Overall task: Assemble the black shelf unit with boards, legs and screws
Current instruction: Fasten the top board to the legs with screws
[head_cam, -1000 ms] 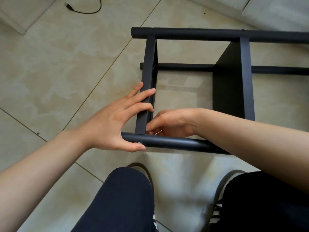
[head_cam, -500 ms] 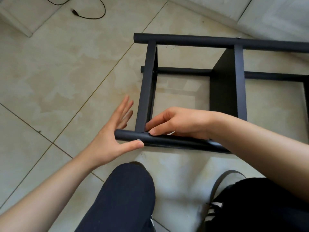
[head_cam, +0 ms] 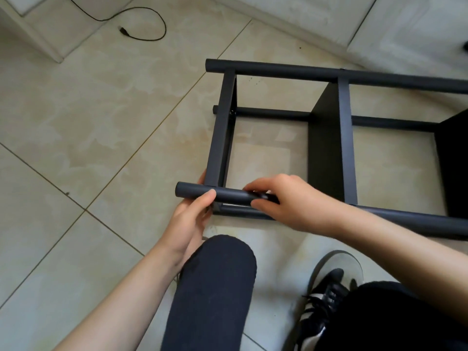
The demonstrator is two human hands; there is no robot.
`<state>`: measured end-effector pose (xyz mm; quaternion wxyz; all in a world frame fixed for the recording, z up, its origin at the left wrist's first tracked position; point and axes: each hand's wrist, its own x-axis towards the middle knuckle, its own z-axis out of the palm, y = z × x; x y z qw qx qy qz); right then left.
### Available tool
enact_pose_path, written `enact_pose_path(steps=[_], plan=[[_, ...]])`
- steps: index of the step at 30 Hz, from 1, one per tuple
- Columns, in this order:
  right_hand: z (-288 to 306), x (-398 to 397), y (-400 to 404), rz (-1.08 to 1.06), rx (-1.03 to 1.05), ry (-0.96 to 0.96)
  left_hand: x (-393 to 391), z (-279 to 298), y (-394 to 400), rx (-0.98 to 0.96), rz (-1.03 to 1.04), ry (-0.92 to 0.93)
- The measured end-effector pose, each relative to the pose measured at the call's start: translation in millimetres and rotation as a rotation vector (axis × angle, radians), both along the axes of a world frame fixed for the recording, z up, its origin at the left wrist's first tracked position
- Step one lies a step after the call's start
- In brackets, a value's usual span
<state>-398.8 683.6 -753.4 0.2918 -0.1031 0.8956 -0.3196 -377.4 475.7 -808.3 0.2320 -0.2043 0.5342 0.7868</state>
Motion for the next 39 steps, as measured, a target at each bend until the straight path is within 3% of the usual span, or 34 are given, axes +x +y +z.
enact_pose_path(steps=[6,15,29,39], plan=[[5,0,-2,-0.009,0.023,0.021,-4,10,15,0.006,0.14,-0.008],[37,-10,-2,-0.036,0.006,0.061,-26,46,17,-0.032,0.146,0.015],[186,-31,12,-0.261,-0.353,0.328,-94,234,33,-0.153,0.074,0.481],[268,12,38,-0.437,-0.585,0.439,-78,358,80,-0.38,-0.097,0.784]])
